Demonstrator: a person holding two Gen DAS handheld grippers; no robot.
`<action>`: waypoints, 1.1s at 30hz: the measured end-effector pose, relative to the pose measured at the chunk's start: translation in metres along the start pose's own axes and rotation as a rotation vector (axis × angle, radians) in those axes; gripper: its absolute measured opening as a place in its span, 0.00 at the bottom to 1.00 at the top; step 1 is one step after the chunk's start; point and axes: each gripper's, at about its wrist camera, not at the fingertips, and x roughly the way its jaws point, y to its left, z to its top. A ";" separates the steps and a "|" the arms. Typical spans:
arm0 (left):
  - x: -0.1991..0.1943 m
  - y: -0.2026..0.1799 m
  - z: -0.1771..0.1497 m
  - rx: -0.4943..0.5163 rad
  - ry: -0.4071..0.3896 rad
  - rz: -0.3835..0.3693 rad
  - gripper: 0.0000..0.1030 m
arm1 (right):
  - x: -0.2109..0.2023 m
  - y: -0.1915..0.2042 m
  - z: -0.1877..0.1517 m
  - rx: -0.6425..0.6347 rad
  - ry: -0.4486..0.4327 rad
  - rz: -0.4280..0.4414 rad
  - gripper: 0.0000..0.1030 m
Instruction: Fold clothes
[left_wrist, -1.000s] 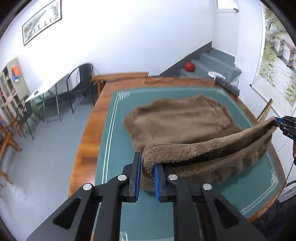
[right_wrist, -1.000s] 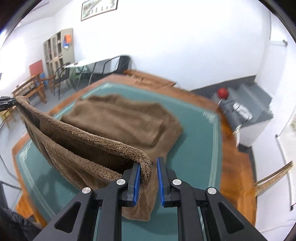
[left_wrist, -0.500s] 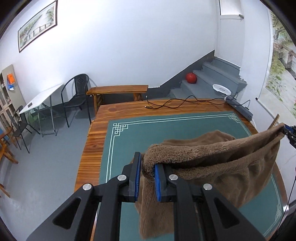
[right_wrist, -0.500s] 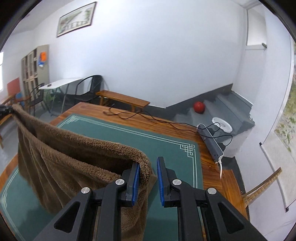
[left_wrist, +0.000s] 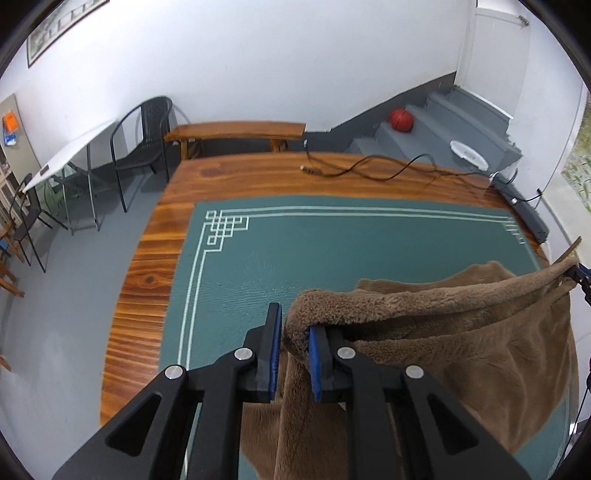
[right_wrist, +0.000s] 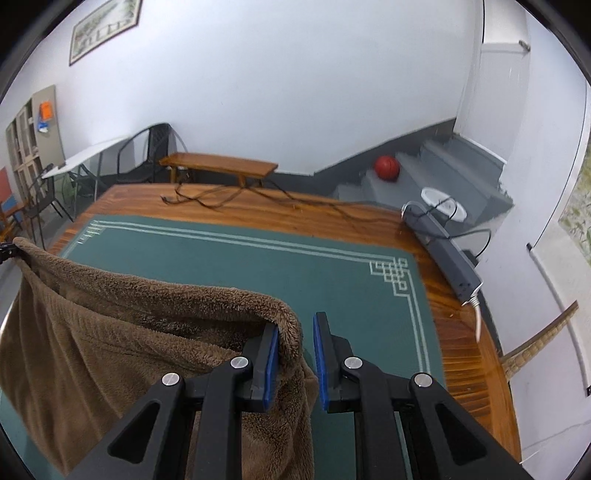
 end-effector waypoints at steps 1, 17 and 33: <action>0.008 0.000 0.001 0.001 0.011 0.002 0.16 | 0.010 0.000 0.000 -0.001 0.012 0.000 0.16; 0.085 0.006 -0.012 -0.012 0.161 0.091 0.81 | 0.097 0.007 -0.020 -0.002 0.197 0.021 0.28; 0.030 0.035 -0.029 -0.006 0.082 -0.184 0.82 | 0.062 -0.013 -0.027 -0.108 0.157 0.187 0.74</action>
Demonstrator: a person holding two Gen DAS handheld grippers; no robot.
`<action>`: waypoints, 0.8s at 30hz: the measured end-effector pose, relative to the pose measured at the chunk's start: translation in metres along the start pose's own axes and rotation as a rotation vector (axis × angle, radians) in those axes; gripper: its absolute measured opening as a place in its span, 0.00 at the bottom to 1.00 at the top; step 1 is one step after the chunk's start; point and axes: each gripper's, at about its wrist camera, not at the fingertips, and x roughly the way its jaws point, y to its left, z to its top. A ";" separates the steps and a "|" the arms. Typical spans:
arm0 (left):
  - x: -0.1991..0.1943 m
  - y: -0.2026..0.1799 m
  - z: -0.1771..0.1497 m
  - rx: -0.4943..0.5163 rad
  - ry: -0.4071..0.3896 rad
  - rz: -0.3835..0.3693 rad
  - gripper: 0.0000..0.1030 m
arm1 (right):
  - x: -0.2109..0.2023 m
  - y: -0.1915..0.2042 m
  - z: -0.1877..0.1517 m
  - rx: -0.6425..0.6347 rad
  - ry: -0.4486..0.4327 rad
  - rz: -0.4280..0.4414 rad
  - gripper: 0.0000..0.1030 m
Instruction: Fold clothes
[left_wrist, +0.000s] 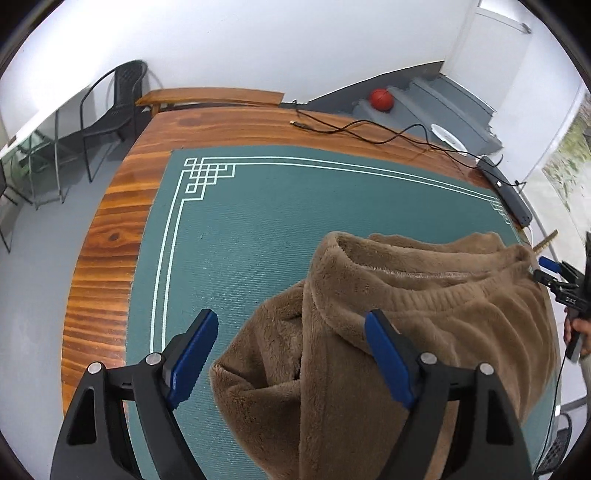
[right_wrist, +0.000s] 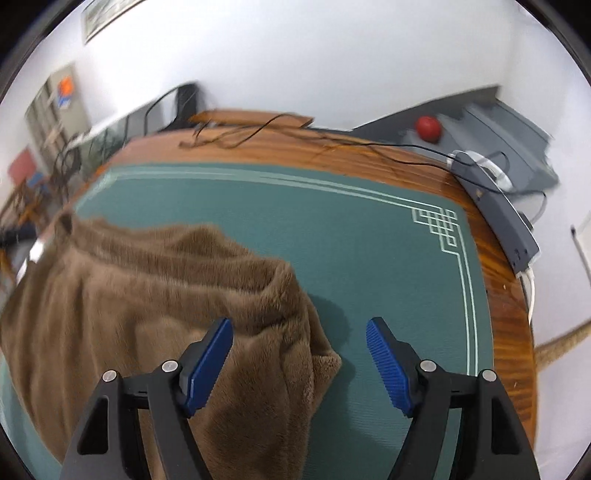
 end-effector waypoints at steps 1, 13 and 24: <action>0.003 -0.001 0.002 0.009 0.001 -0.011 0.82 | 0.004 0.002 0.000 -0.022 0.010 0.009 0.74; 0.066 -0.020 0.022 0.070 0.096 -0.093 0.72 | 0.049 0.013 0.014 -0.070 0.112 0.194 0.65; 0.028 -0.021 0.042 -0.073 -0.057 -0.157 0.20 | -0.003 -0.005 0.031 0.110 -0.116 0.111 0.20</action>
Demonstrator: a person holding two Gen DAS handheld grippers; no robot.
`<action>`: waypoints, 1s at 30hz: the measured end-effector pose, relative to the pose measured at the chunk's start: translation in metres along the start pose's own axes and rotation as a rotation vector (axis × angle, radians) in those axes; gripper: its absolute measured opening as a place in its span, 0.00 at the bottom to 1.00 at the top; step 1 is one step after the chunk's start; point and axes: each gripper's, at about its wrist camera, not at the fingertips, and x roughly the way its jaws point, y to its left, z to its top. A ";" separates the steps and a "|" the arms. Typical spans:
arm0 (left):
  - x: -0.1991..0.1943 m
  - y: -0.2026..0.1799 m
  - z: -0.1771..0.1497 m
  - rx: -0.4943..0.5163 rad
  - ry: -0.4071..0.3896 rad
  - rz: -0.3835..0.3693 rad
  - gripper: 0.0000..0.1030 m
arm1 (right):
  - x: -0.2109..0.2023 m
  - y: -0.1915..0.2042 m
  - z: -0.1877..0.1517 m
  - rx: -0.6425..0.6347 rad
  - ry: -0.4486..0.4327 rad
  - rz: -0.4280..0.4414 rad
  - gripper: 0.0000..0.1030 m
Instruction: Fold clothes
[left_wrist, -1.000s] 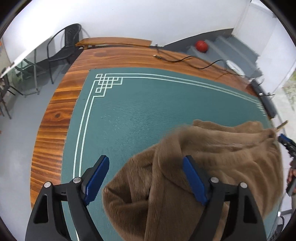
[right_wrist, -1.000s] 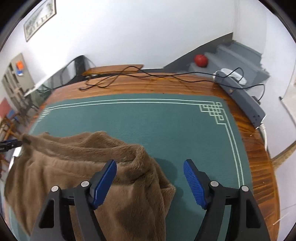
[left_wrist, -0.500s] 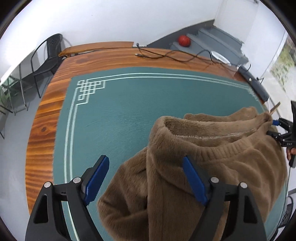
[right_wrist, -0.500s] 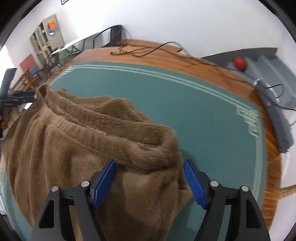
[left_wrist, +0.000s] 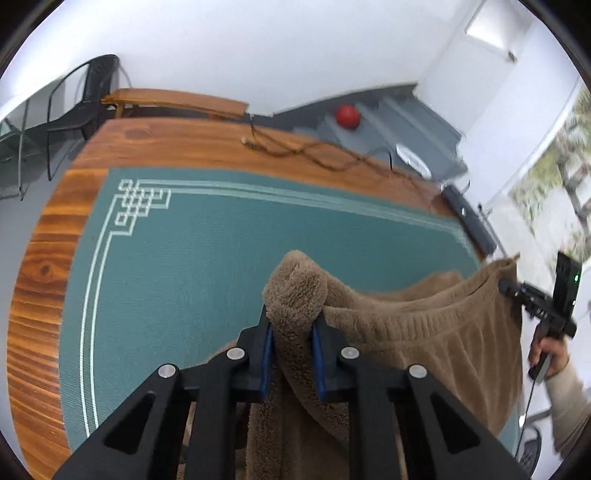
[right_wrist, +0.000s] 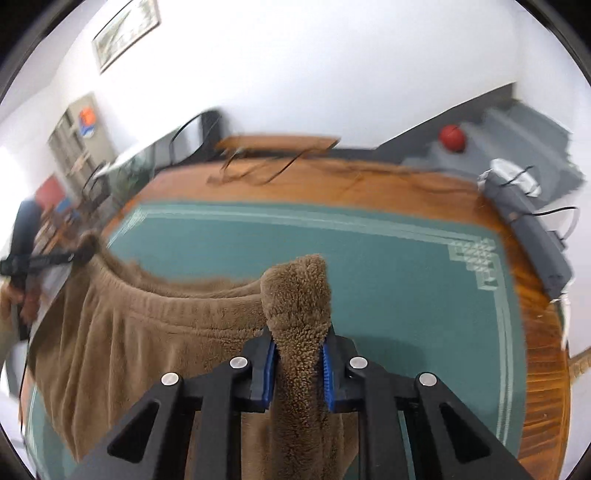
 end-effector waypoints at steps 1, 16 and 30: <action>0.004 -0.001 0.001 0.000 0.003 0.018 0.20 | 0.007 0.000 0.000 0.007 0.009 -0.019 0.20; 0.035 0.004 -0.014 0.013 0.092 0.348 0.78 | 0.054 -0.004 -0.010 -0.007 0.140 -0.164 0.66; -0.022 -0.048 -0.066 0.106 0.041 0.285 0.79 | -0.004 0.057 -0.038 -0.018 0.115 0.069 0.67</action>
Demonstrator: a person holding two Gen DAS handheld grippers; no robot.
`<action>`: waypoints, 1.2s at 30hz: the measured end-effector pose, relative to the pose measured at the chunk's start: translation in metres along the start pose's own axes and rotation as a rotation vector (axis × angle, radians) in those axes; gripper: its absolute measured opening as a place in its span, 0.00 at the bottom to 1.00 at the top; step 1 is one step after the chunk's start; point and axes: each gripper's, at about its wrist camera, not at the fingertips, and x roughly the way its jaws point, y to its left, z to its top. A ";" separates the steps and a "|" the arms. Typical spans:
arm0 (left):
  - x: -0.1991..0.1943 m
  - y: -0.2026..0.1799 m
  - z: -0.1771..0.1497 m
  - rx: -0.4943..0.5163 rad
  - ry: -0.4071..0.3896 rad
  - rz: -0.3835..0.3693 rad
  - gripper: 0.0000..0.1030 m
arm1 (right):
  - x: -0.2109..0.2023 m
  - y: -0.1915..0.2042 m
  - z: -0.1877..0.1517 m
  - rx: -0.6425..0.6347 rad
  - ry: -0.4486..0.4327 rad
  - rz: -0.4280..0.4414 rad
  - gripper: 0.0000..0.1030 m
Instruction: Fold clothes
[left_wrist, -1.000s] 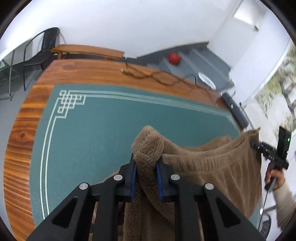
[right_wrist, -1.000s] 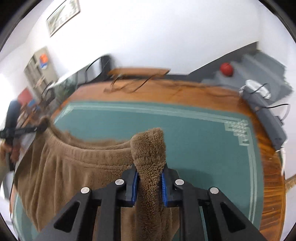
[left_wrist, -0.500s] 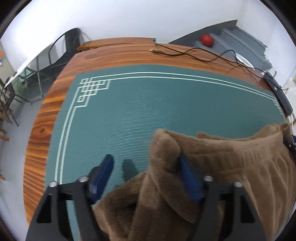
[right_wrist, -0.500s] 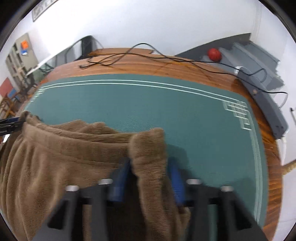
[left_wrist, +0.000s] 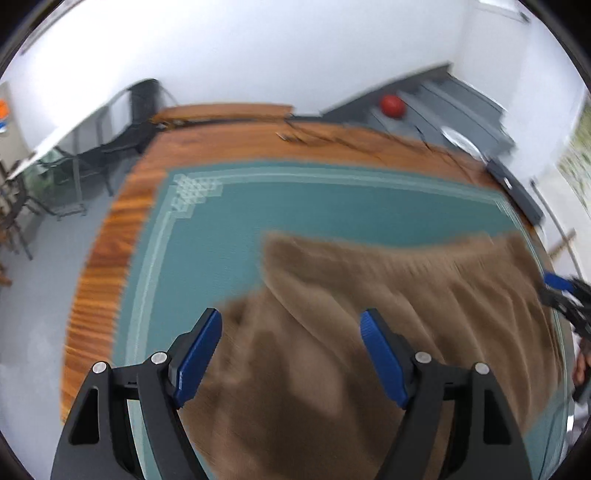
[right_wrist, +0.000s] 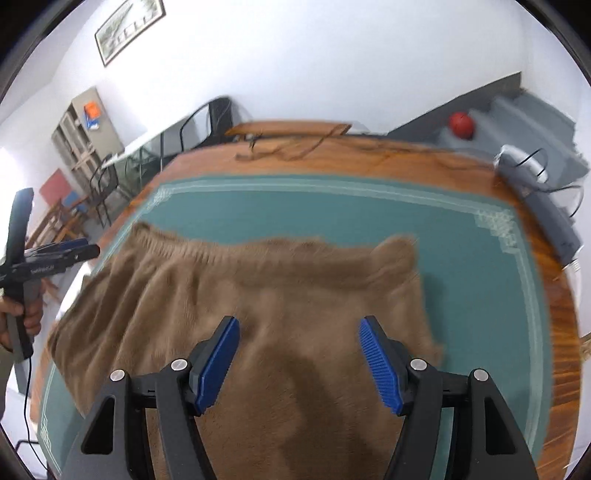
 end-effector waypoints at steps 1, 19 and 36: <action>0.006 -0.003 -0.005 0.011 0.013 0.025 0.79 | 0.011 0.000 -0.003 0.006 0.032 -0.011 0.67; -0.004 0.004 -0.023 -0.035 0.044 0.105 0.83 | -0.040 -0.043 -0.034 0.250 -0.051 0.049 0.72; -0.028 -0.114 -0.051 0.055 0.058 -0.122 0.85 | -0.069 -0.106 -0.195 0.908 -0.027 0.252 0.73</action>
